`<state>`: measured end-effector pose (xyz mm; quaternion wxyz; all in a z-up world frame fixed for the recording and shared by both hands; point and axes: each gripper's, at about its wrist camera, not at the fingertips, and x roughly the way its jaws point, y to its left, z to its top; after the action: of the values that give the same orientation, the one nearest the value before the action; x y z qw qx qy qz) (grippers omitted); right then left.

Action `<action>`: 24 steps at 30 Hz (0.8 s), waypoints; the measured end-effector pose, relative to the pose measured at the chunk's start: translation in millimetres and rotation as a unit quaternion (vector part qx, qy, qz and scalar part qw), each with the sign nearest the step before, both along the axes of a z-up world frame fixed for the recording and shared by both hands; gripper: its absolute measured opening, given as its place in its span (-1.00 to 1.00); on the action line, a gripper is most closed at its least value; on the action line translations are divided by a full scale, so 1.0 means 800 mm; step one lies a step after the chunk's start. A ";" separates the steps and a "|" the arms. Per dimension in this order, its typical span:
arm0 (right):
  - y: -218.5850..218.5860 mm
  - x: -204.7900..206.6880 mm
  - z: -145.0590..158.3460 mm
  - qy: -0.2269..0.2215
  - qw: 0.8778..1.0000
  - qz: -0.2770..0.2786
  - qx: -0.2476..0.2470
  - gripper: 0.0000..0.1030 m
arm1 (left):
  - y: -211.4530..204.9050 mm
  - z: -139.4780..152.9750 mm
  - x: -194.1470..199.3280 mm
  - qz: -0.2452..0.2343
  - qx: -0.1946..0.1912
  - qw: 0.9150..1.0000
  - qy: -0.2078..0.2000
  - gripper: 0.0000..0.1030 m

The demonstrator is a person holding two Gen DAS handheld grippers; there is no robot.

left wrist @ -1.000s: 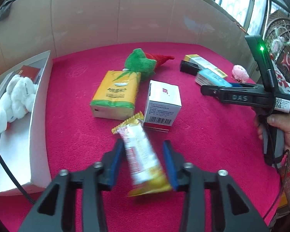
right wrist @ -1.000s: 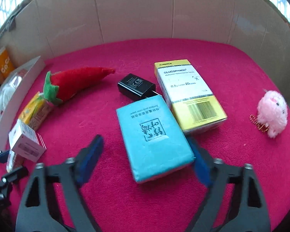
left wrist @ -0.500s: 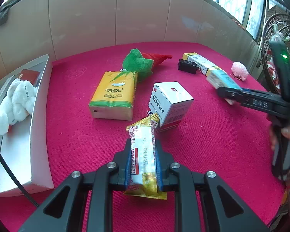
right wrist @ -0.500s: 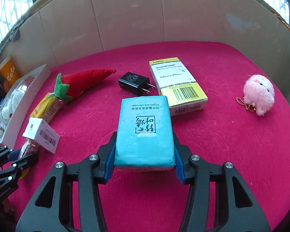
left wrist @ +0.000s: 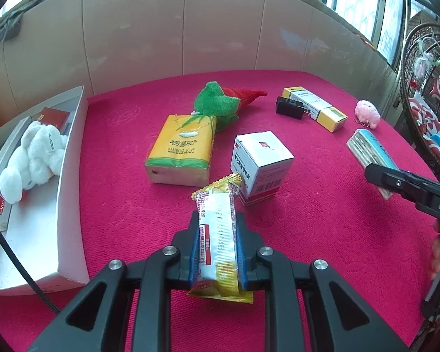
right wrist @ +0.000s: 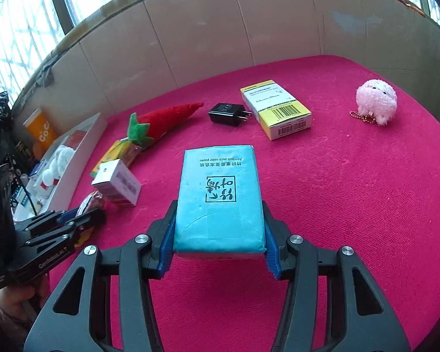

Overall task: Organize objects
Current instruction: 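Grasp the yellow-wrapped snack bar with the left gripper while the right gripper lifts the tissue pack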

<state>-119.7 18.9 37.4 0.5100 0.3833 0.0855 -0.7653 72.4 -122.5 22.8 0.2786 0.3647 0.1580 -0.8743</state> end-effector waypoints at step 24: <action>-0.002 0.060 0.050 0.004 0.999 0.042 -0.034 -0.03 | 0.009 0.029 0.030 0.004 -0.040 0.998 0.047 -0.62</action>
<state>-71.5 17.4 77.4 0.5543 0.3589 0.0775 -0.7470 96.5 -115.0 46.1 0.2891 0.3115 0.1372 -0.8948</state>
